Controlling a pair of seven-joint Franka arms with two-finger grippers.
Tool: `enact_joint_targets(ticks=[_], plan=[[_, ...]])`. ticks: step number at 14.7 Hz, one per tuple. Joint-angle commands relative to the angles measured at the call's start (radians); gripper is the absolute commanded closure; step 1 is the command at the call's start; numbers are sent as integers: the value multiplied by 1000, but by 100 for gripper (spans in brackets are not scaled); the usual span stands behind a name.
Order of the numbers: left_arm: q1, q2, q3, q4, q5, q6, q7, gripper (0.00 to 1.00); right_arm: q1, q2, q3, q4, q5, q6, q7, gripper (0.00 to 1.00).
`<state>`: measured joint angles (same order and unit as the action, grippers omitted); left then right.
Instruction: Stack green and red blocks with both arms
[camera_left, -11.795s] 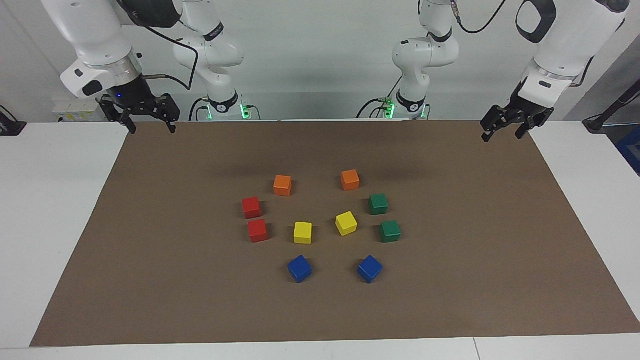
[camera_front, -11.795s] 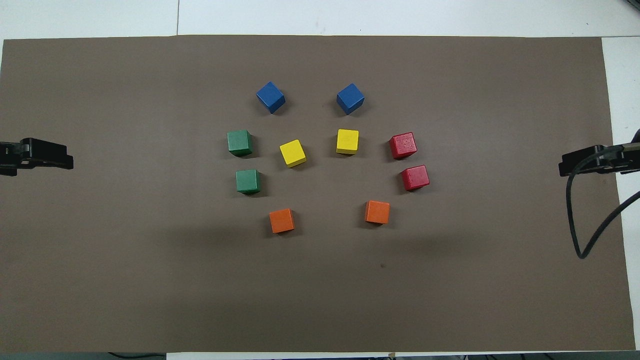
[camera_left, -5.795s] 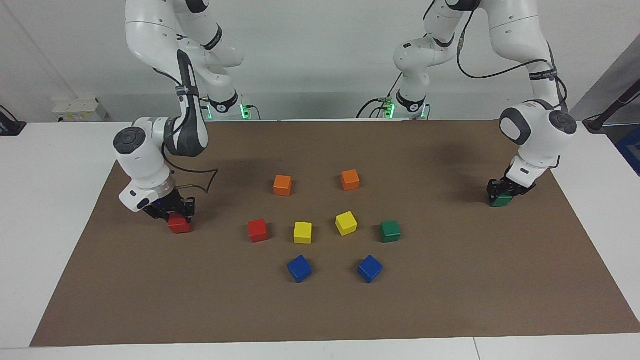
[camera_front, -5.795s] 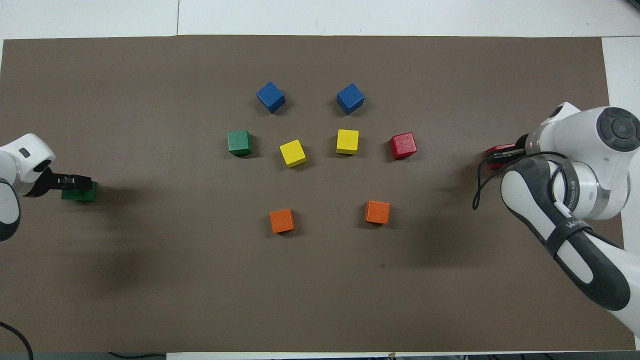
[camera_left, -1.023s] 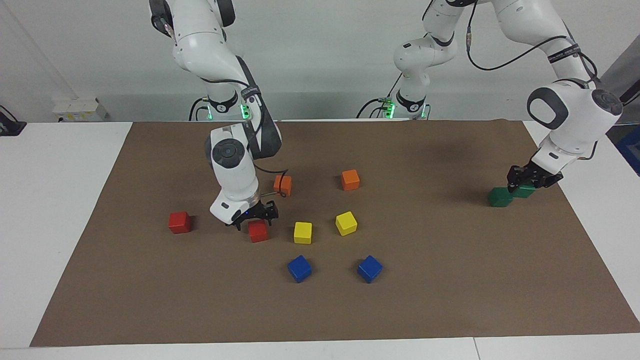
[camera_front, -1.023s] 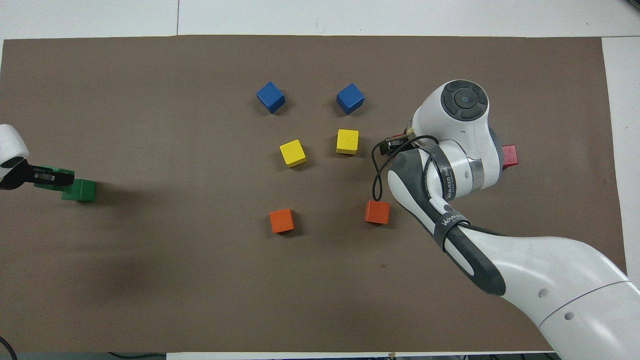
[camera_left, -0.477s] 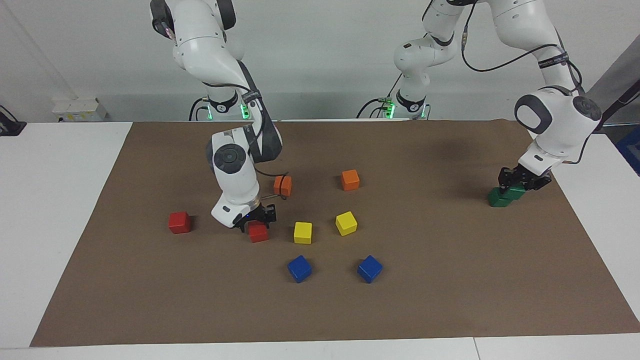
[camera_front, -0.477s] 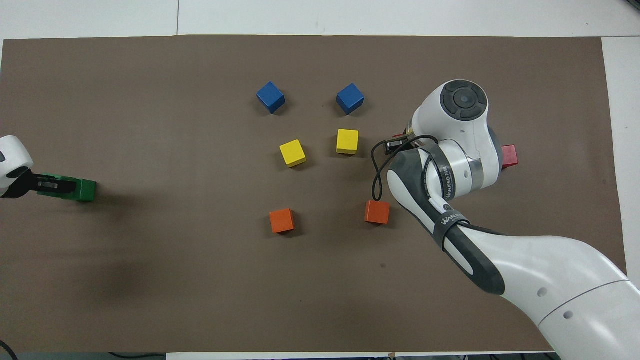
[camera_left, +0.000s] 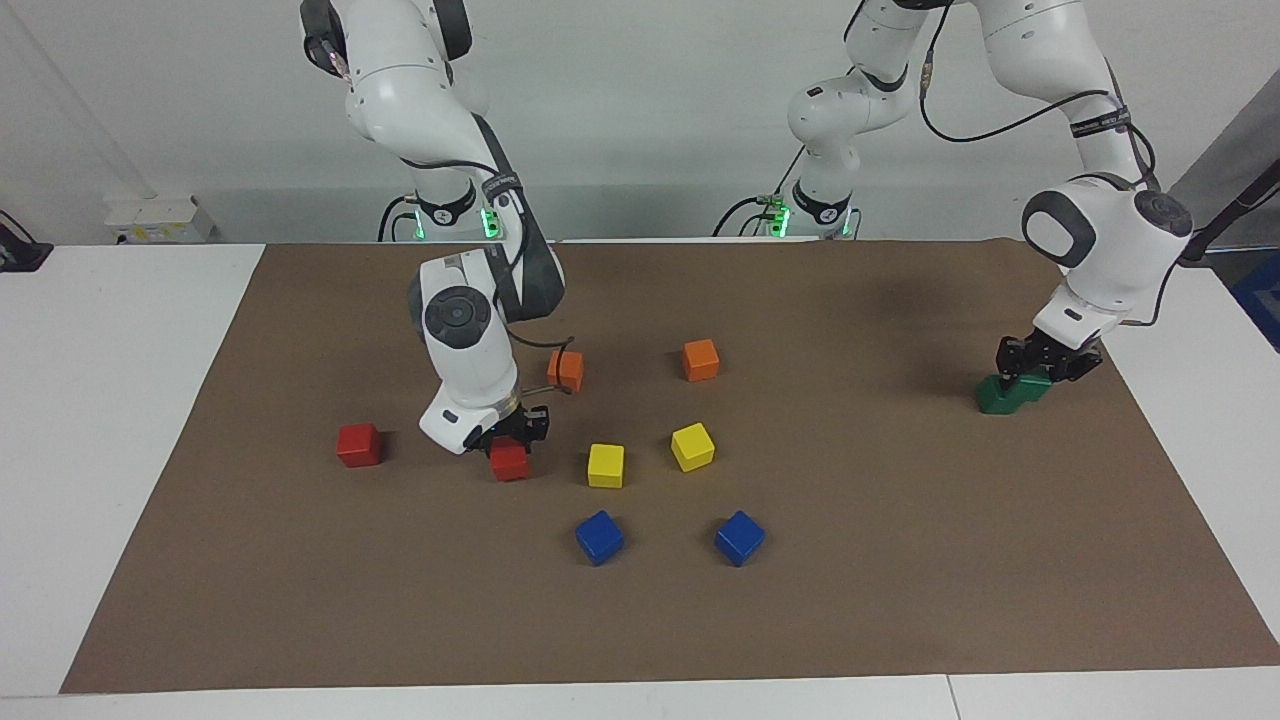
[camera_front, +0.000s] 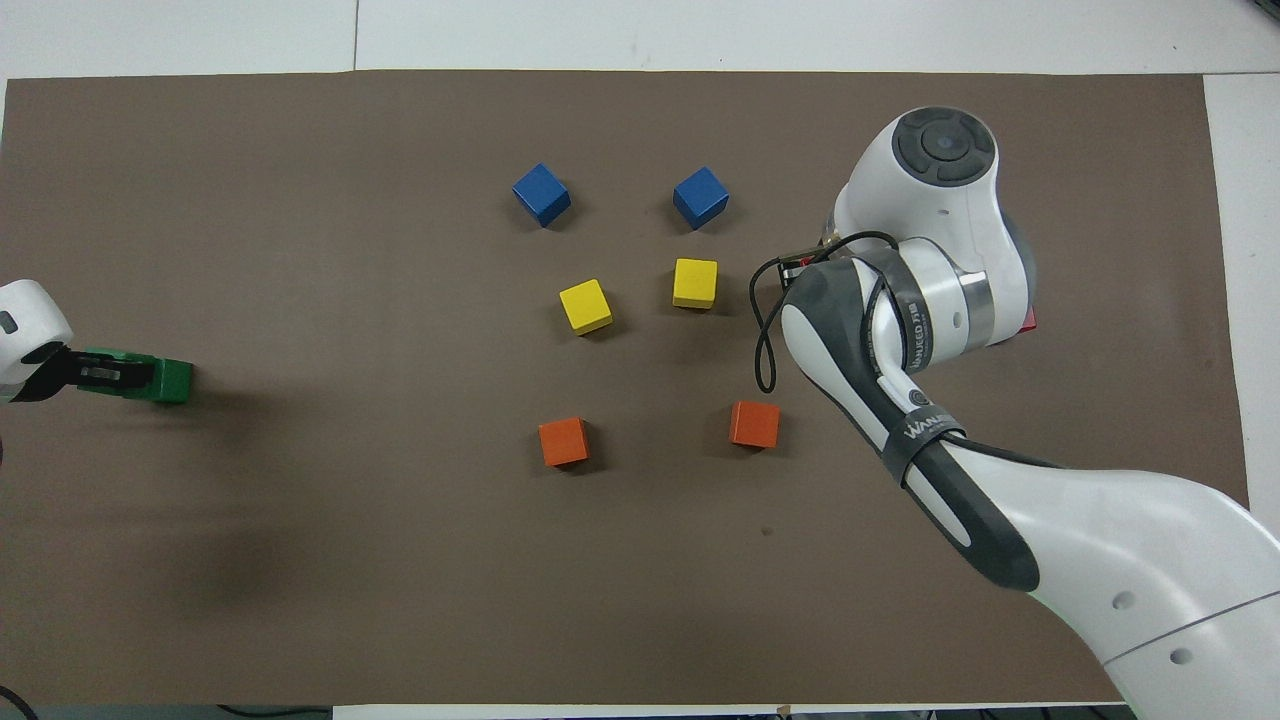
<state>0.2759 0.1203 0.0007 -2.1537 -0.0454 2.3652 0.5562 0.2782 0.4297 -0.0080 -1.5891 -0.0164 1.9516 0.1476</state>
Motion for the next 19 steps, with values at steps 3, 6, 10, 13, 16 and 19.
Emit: enact_joint_targets(ticks=[3, 6, 10, 13, 16, 19], plan=[[6, -21, -7, -38, 12, 28, -10, 100, -134, -115, 2, 14, -51, -63, -124, 100], [-4, -16, -5, -37, 12, 29, -12, 100, -233, -135, 3, 9, -42, -83, -198, 100], [-9, 9, -7, -37, 12, 40, -6, 100, -322, -167, 5, -77, -34, -66, -241, 100], [-9, 22, -7, -40, 12, 60, -6, 0, -361, -213, 5, -198, 25, 33, -282, 100], [-9, 24, -7, -40, 12, 58, -6, 0, -367, -244, 5, -296, 39, 124, -295, 100], [-9, 24, -7, -37, 12, 54, -7, 0, -361, -265, 5, -360, 44, 180, -295, 100]])
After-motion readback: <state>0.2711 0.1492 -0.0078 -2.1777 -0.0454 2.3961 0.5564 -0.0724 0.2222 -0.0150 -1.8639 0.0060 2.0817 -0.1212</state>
